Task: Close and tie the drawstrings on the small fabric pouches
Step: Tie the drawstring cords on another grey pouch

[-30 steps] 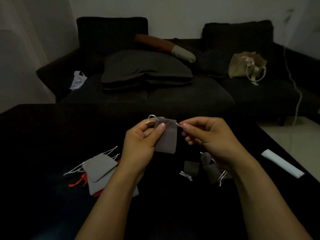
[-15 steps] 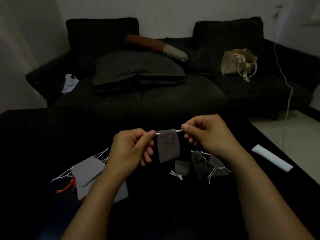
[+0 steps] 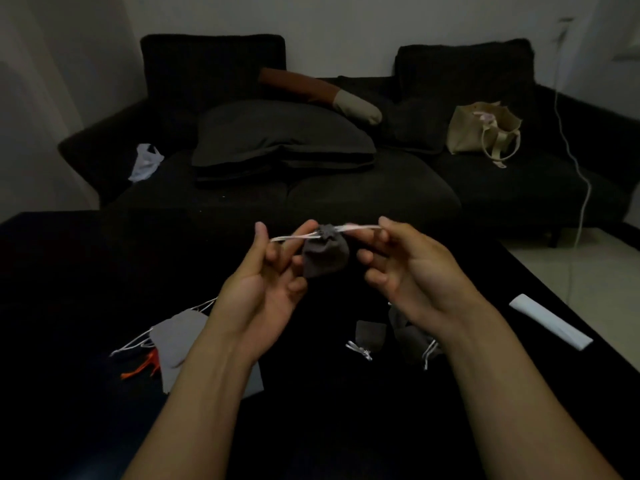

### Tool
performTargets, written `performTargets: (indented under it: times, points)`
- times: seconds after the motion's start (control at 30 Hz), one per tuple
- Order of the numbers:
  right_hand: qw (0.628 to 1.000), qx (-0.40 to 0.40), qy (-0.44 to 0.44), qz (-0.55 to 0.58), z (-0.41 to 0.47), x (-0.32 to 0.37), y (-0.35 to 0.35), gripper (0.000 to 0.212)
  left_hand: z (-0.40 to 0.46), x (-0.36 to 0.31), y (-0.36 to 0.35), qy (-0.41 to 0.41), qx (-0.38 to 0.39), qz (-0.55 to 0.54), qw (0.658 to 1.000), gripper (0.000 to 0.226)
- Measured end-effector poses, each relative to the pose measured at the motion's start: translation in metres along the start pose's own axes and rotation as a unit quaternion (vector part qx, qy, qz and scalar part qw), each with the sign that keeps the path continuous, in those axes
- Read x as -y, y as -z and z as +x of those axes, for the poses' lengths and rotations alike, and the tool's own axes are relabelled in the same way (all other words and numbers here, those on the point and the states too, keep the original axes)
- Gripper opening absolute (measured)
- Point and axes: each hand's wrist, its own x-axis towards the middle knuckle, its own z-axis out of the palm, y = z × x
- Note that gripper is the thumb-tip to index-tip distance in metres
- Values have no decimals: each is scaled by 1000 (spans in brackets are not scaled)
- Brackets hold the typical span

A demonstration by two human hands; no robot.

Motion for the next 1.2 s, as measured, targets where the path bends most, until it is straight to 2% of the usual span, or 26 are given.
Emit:
performTargets:
  times: [0.13,0.2,0.27,0.43,0.6,0.7,0.83,1.0,1.1,1.2]
  points:
    - [987,98,-22,126,-2,-6,-14,22,-8,7,-13,33,85,-87,992,31]
    - [976,132,-22,173,-3,-7,-13,19,-8,10,-17,31,81,-95,992,28]
    - [967,159,-27,199,-4,-6,-14,14,-7,11,-17,32,45,-85,995,31]
    - [991,82,-30,100,-1,-9,-11,24,-3,6,-16,-2,1,-41,999,37]
    - [999,10,-33,-18,4,-15,-10,26,4,10,-10,-45,-85,154,983,32]
    - [998,-19,-10,-65,7,-13,-8,27,6,13,-9,-64,-102,157,980,34]
    - [997,-4,4,-78,7,-16,-6,26,4,21,-12,-91,-101,175,975,33]
    - [999,22,2,-43,7,-23,-12,24,1,18,-11,-77,-33,196,977,30]
    - [1000,19,0,-23,7,-24,-12,24,3,22,-11,-81,-37,194,977,26]
    - [999,17,-5,-39,8,-23,-11,24,5,26,-10,-111,-50,272,954,29]
